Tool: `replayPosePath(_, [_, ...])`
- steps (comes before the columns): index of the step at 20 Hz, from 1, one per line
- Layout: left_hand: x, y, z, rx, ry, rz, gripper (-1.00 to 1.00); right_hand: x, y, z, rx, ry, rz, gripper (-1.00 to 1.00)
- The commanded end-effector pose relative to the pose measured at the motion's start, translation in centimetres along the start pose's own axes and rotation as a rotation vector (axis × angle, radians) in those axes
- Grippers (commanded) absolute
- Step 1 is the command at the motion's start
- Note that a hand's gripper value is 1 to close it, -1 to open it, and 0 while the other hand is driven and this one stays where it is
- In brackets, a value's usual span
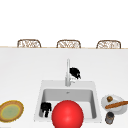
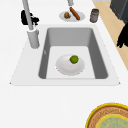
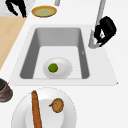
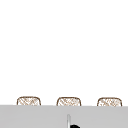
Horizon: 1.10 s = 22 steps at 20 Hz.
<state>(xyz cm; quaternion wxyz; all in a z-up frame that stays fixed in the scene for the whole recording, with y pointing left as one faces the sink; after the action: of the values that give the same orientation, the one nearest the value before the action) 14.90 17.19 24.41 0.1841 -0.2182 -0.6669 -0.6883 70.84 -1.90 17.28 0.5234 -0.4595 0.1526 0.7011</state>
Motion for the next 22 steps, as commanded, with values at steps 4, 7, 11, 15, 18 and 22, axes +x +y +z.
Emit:
replayPosePath(4, [0.0, 0.0, 0.0, 0.000, 0.000, 0.000, 0.00, -0.4, -0.5, -0.6, 0.001, -0.126, -0.013, -1.00])
replayPosePath(7, [0.0, 0.0, 0.0, 0.000, 0.000, 0.000, 0.00, -0.6, -0.3, -0.3, 0.000, -0.025, 0.006, -1.00])
replayPosePath(11, [0.0, 0.0, 0.0, 0.000, 0.000, 0.000, 0.00, -1.6, -1.0, -0.9, -0.038, -0.093, 0.033, -1.00])
replayPosePath(15, [0.0, 0.0, 0.0, 0.000, 0.000, 0.000, 0.00, -1.7, -1.0, -0.6, -0.045, -0.191, 0.006, -1.00])
replayPosePath(18, [0.0, 0.0, 0.0, 0.000, 0.000, 0.000, 0.00, -2.8, -0.9, -0.9, -0.053, -0.244, -0.038, -1.00])
replayPosePath(22, [0.0, 0.0, 0.0, 0.000, 0.000, 0.000, 0.00, -3.2, -0.3, -1.4, -0.058, -0.339, -0.062, -1.00])
